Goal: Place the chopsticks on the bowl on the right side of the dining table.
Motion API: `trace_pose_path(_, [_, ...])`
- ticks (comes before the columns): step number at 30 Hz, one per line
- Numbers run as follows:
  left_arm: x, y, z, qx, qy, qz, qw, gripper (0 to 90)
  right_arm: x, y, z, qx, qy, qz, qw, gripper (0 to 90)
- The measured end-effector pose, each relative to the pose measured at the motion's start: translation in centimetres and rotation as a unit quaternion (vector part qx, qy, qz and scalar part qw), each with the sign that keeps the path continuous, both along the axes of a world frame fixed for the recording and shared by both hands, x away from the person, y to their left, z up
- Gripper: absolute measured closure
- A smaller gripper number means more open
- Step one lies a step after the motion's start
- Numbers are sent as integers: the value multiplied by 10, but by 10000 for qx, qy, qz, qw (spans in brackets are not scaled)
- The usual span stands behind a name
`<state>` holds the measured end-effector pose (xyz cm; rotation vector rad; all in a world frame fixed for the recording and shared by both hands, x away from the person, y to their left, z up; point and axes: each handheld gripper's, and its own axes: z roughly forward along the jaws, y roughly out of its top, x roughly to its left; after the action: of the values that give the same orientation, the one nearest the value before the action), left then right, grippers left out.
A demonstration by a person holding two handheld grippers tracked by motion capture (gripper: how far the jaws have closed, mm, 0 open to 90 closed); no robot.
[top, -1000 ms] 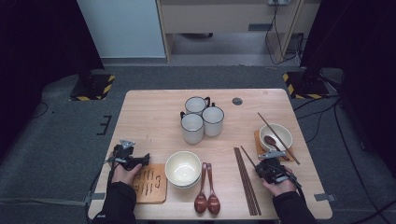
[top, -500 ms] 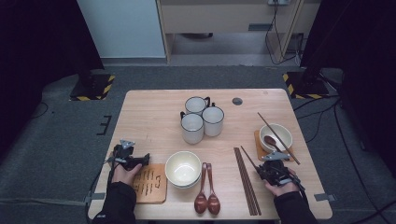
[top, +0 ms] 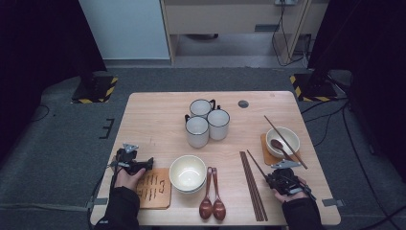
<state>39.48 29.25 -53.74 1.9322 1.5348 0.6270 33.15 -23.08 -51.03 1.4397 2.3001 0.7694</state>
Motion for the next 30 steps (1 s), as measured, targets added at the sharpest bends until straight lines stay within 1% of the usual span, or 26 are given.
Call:
trace_pose_path(7, [0,0,0,0,0,0,10000,0,1,0,-3,-52,38,8,10000,841])
trace_pose_path(10, [0,0,0,0,0,-1,10000,0,1,1,-3,-21,99,-19,9999,844])
trace_pose_path(22, [0,0,0,0,1,-1,10000,0,2,0,-2,24,173,-13,9998,851])
trace_pose_path(30, [0,0,0,1,1,-1,10000,0,3,0,1,94,141,12,9999,852])
